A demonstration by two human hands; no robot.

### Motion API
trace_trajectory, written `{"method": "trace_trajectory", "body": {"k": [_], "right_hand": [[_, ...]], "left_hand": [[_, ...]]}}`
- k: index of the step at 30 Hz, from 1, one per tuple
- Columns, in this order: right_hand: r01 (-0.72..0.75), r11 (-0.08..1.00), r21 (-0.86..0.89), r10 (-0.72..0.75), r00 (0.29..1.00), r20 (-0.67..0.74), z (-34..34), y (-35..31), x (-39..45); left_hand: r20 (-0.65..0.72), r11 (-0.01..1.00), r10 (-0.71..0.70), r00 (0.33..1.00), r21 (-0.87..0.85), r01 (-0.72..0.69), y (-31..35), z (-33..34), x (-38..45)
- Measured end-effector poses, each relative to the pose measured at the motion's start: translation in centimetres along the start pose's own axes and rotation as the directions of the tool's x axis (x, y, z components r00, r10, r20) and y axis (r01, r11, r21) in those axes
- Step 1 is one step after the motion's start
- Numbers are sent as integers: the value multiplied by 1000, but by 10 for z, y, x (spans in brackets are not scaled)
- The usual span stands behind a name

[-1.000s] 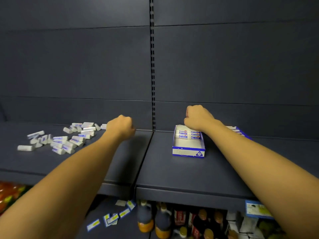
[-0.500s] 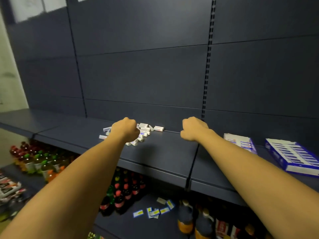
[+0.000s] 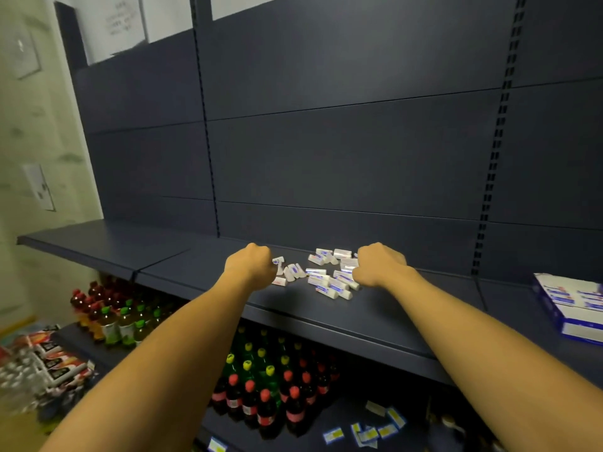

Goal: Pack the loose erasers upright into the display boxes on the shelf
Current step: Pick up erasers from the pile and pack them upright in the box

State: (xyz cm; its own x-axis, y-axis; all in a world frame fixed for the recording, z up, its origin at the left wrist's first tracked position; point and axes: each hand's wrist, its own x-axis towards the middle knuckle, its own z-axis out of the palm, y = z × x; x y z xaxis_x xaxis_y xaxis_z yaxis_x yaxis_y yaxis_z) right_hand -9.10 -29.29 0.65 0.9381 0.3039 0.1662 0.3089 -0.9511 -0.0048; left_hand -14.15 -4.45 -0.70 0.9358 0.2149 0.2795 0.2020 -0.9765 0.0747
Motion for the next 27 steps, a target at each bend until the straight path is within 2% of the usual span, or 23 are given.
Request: {"method": "trace_trajectory", "body": {"k": [15,23,27], "right_hand": [[15,1000,26,-14,999,-43,11,-62,111],[1,981,194,11,998,-59,21,-64,182],[7,959,283,10,998,-61,36,-68,194]], "left_hand": [[63,997,72,995,-20,-71,-64,50,108],[104,983,145,984,-125,-132,-65,85,176],[94,953,255,962,-195,-233,-73,105,200]]}}
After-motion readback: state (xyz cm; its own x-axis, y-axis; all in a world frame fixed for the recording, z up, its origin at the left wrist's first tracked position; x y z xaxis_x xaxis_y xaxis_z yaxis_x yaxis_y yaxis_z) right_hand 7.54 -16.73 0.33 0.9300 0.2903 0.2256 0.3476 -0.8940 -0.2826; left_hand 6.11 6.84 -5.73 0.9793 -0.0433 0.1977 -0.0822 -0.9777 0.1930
